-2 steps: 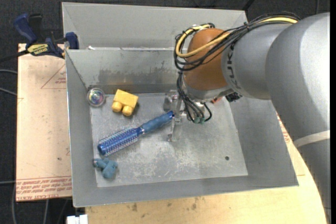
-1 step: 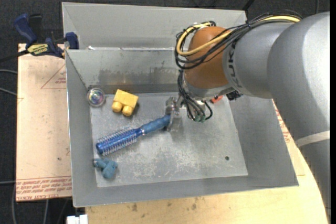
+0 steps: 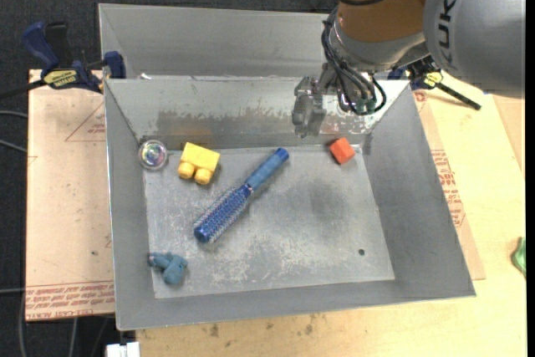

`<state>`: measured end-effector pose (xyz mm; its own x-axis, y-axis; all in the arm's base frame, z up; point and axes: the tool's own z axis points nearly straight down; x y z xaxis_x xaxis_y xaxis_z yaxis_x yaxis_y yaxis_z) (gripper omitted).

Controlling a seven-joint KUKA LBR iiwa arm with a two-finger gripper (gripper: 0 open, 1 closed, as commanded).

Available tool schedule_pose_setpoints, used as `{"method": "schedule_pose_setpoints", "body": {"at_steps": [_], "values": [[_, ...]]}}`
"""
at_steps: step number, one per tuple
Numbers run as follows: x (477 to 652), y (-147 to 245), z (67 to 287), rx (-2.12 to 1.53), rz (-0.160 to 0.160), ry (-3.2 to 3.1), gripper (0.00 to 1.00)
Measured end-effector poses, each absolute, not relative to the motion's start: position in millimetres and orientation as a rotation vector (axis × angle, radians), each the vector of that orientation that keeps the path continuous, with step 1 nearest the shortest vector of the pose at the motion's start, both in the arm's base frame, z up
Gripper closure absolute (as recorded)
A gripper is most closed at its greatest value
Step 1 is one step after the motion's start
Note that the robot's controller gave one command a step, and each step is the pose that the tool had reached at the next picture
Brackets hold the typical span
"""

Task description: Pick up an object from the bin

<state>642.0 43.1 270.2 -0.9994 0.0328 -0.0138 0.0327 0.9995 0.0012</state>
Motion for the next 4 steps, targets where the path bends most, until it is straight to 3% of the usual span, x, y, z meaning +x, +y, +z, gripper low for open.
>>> {"method": "schedule_pose_setpoints", "body": {"at_steps": [1, 2, 3, 4], "values": [[640.3, 43.2, 264.6, 0.050, 0.001, 3.137, 0.00], [629.2, 44.5, 96.8, -0.163, 0.001, 3.143, 0.00], [646.2, 49.3, 69.3, -0.398, 0.002, 3.114, 0.00], [646.9, 49.0, 70.9, -0.397, 0.002, 3.113, 1.00]]}}
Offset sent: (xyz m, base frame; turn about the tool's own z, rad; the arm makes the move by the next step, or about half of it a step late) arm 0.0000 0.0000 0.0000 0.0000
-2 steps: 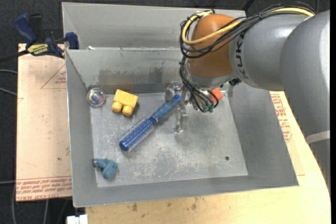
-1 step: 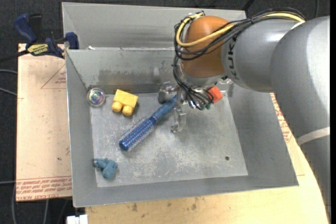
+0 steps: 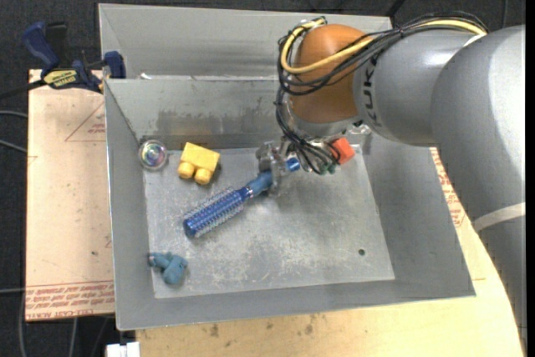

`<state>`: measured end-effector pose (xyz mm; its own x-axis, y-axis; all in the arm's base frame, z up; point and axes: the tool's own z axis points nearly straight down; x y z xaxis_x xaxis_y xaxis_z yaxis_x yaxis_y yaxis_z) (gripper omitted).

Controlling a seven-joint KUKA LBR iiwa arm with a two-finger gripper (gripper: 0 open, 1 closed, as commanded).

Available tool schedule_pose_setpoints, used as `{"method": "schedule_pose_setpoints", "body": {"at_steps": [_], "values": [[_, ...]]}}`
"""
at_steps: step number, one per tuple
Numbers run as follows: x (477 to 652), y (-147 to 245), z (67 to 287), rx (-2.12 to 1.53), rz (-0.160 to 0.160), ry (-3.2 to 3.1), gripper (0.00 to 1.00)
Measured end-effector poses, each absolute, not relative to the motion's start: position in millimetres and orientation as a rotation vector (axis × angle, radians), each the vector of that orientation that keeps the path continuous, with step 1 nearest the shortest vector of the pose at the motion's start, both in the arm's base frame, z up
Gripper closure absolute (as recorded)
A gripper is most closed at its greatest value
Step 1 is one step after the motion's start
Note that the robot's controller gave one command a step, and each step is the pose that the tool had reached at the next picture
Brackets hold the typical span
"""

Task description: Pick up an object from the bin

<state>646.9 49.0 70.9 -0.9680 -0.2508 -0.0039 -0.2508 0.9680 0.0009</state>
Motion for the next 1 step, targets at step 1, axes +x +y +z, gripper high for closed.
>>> {"method": "schedule_pose_setpoints", "body": {"at_steps": [1], "values": [[644.6, 43.0, 239.6, -0.477, -0.001, 3.093, 1.00]]}}
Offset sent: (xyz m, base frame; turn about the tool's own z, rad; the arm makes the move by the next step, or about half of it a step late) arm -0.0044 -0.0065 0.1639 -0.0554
